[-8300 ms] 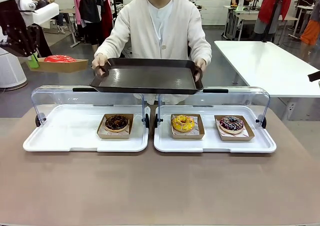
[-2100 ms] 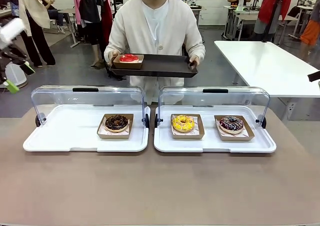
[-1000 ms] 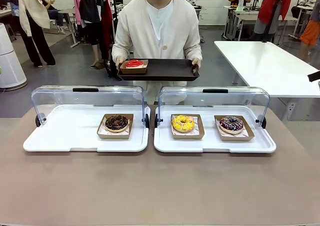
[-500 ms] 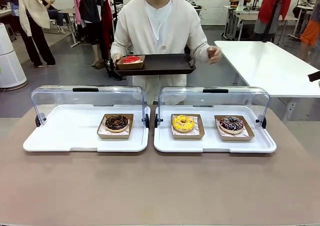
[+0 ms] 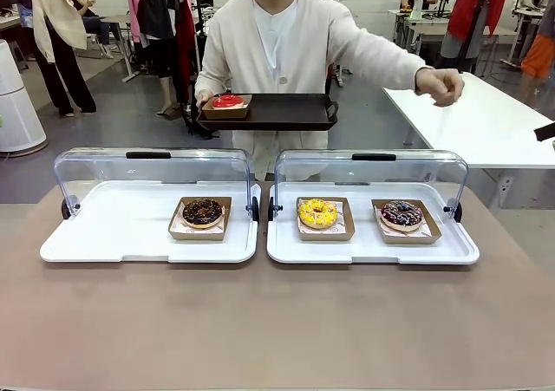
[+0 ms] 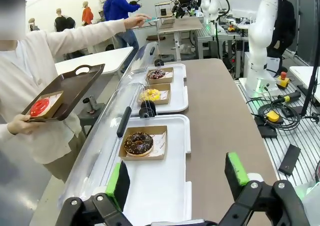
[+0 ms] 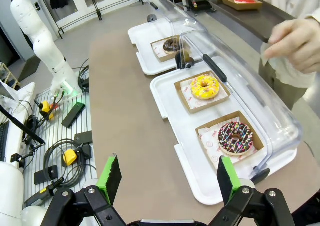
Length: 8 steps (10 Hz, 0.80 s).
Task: Provide the desired donut to the person.
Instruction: Pick up and lift the Paper togo box containing the Donut pointed at by the person.
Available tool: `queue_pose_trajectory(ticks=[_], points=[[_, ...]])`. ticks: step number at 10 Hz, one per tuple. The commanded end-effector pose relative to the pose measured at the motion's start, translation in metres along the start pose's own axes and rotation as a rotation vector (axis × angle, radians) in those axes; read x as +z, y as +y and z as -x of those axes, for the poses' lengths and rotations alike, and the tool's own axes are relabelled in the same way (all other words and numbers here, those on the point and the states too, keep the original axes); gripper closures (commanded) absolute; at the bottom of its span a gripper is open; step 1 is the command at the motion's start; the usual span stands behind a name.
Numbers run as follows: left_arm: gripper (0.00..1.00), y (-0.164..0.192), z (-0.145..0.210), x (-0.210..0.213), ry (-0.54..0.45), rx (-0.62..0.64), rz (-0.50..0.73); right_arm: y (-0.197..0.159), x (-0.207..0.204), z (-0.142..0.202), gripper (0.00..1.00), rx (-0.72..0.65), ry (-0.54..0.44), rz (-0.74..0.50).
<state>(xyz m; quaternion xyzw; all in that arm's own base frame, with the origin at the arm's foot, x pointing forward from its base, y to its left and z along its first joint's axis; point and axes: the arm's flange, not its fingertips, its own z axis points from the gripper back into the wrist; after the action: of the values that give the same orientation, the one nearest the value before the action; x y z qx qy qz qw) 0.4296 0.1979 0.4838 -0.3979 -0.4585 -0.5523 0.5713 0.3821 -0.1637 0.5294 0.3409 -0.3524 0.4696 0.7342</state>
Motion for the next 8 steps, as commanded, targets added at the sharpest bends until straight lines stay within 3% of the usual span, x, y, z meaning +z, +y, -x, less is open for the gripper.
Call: queue_pose_trajectory(ticks=[1, 6, 7, 8], points=[[0.00, -0.002, 0.001, -0.001, 0.000, 0.001, -0.012, 0.001, -0.001, -0.001, 0.00, 0.002, -0.016, -0.004], [0.00, -0.002, 0.001, -0.001, 0.000, 0.001, -0.012, 0.001, -0.001, -0.001, 0.00, 0.002, -0.016, -0.004], [0.00, -0.002, 0.001, -0.001, 0.000, 0.001, -0.012, 0.000, 0.000, 0.000, 0.00, 0.000, 0.000, 0.000], [0.00, -0.002, 0.001, -0.001, 0.000, 0.001, -0.012, 0.001, -0.009, -0.021, 0.00, 0.013, 0.091, -0.028]])
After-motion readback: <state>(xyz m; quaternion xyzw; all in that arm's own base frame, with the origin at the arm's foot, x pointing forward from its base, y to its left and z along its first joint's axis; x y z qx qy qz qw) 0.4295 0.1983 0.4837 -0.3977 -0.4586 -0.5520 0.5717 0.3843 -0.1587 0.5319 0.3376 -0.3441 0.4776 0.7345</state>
